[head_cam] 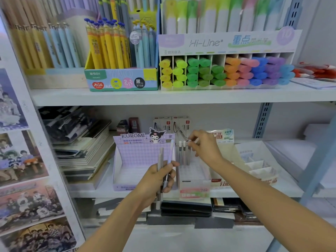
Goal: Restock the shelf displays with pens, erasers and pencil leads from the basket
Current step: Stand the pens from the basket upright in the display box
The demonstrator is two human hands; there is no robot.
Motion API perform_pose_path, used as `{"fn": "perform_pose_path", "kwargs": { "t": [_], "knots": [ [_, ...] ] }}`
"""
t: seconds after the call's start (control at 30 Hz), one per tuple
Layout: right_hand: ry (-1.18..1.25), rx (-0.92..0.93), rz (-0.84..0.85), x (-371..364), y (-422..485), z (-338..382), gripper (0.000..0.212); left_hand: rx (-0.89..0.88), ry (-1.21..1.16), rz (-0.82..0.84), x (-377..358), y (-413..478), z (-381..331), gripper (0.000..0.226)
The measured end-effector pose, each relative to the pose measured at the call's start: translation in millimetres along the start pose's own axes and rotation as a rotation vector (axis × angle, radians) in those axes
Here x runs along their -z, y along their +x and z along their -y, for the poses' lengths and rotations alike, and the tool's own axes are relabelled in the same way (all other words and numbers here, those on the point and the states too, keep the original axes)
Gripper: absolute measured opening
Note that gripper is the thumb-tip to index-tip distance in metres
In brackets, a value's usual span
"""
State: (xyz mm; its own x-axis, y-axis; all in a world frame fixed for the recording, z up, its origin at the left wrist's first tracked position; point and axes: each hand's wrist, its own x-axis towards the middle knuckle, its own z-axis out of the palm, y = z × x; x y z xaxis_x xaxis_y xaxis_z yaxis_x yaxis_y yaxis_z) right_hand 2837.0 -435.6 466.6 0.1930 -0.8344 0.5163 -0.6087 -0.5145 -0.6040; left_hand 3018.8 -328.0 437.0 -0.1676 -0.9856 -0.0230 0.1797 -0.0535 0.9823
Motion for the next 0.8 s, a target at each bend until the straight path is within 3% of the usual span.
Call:
{"fn": "perform_pose_path", "kwargs": {
  "t": [0.17, 0.27, 0.33, 0.43, 0.5, 0.67, 0.8],
  "knots": [
    [-0.099, 0.009, -0.004, -3.0, -0.7, 4.2, 0.017, -0.056, 0.008, 0.021, 4.8, -2.4, 0.2, 0.029],
    [0.256, -0.082, 0.040, 4.9, -6.7, 17.2, 0.032, -0.053, 0.043, 0.027, 4.4, -3.3, -0.8, 0.029],
    [0.564, -0.151, 0.180, 10.3, -12.5, 27.2, 0.038, -0.054, 0.070, 0.036, 0.5, -4.7, -2.3, 0.029],
    [0.696, -0.179, 0.342, 15.2, -21.6, 37.6, 0.025, -0.046, 0.154, 0.069, -7.7, -8.9, -5.3, 0.029],
    [0.736, -0.221, 0.296, 19.9, -25.4, 39.6, 0.013, -0.022, 0.172, 0.059, -11.1, -13.2, -7.3, 0.029],
    [0.899, -0.344, 0.103, 46.1, -36.8, 36.4, 0.007, -0.059, 0.102, -0.135, -6.4, -24.3, -15.4, 0.019],
    [0.794, -0.327, 0.267, 59.0, -58.5, 37.8, 0.011, -0.162, 0.030, -0.350, -11.6, -27.9, -23.1, 0.015]
  ]
}}
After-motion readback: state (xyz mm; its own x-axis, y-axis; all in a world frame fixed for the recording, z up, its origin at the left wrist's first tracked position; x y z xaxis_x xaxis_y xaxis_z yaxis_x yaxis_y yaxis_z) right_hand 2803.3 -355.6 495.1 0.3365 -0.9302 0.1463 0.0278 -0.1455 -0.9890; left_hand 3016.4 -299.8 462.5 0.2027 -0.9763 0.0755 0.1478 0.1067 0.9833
